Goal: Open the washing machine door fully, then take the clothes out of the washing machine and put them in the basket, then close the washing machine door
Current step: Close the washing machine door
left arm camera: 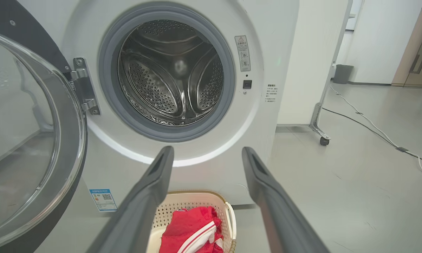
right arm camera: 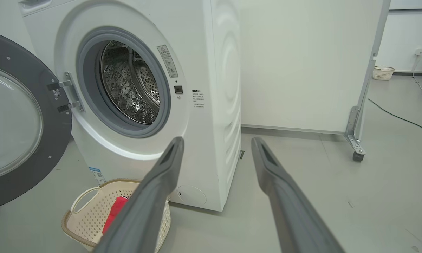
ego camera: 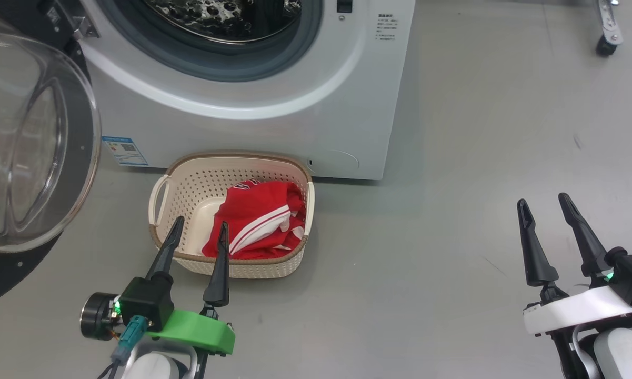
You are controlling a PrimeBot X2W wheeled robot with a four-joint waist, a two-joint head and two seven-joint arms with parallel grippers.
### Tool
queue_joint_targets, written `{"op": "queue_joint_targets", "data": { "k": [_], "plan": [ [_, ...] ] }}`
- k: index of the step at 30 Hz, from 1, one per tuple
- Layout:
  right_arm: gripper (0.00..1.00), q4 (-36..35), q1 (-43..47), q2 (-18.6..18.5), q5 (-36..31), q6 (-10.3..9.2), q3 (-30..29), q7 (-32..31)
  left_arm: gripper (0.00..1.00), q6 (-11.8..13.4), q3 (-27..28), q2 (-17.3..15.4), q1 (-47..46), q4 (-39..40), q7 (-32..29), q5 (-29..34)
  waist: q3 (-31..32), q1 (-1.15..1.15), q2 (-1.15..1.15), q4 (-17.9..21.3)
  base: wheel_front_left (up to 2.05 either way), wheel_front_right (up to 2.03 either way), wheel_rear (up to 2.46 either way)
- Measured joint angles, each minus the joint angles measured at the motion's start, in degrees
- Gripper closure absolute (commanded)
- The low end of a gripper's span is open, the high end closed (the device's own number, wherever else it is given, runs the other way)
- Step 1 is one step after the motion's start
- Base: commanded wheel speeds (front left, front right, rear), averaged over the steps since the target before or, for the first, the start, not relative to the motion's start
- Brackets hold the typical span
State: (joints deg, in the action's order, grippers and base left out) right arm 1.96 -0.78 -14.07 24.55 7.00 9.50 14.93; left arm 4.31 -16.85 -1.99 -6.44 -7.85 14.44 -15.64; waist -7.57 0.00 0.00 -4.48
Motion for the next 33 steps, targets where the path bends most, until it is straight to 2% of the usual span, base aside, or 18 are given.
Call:
{"op": "queue_joint_targets", "data": {
  "k": [22, 33],
  "plan": [
    [0.0, -1.65, 1.59, -0.22, -0.85, 0.0, 2.6, 0.0, 0.0, 0.53, 0.51, -0.1, 2.51, 1.69, 0.0, -0.56, 1.2, 0.0, 0.0, -15.36, 0.0, 0.0, 0.0],
    [0.0, -2.0, 1.61, -0.14, -1.1, 0.0, 3.75, 0.0, 0.0, 0.54, 1.48, -0.15, 3.19, 2.81, 0.0, -0.43, 0.86, 0.0, 0.0, -19.66, 0.0, 0.0, 0.0]
  ]
}}
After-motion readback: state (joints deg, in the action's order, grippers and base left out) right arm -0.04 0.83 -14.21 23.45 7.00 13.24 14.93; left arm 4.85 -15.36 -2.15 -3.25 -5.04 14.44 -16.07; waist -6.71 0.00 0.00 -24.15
